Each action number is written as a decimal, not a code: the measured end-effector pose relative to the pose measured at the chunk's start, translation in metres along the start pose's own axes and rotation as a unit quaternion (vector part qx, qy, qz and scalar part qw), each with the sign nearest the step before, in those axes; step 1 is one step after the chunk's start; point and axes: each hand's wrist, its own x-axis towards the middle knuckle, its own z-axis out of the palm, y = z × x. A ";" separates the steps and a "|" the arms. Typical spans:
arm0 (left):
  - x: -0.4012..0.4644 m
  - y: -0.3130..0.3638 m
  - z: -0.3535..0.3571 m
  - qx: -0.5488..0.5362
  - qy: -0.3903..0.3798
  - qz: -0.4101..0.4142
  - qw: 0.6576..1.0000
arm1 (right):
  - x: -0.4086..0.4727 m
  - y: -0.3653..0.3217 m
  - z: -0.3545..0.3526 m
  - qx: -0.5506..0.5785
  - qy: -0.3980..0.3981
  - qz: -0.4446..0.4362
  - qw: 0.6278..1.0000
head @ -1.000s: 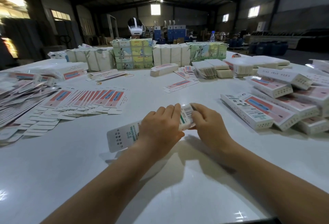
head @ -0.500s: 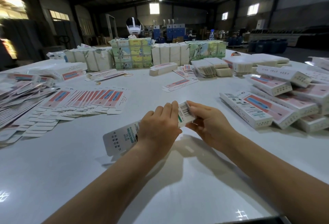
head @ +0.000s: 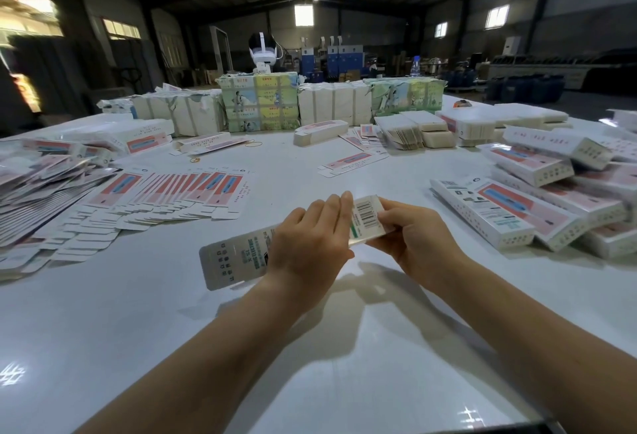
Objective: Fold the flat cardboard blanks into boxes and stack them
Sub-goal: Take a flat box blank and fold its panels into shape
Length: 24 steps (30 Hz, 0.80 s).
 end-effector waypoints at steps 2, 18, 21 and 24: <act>0.000 0.001 0.001 0.024 0.008 0.020 0.999 | 0.002 0.002 -0.003 -0.007 0.021 0.004 1.000; -0.002 -0.005 -0.001 -0.073 0.030 -0.001 0.997 | 0.004 -0.010 -0.013 -0.039 -0.042 0.025 0.998; -0.001 -0.004 -0.002 -0.053 0.015 0.009 0.998 | -0.001 -0.006 -0.008 -0.097 -0.027 -0.019 0.995; -0.001 -0.004 -0.001 -0.021 0.000 0.016 1.000 | -0.005 -0.003 0.000 -0.166 -0.025 -0.061 0.984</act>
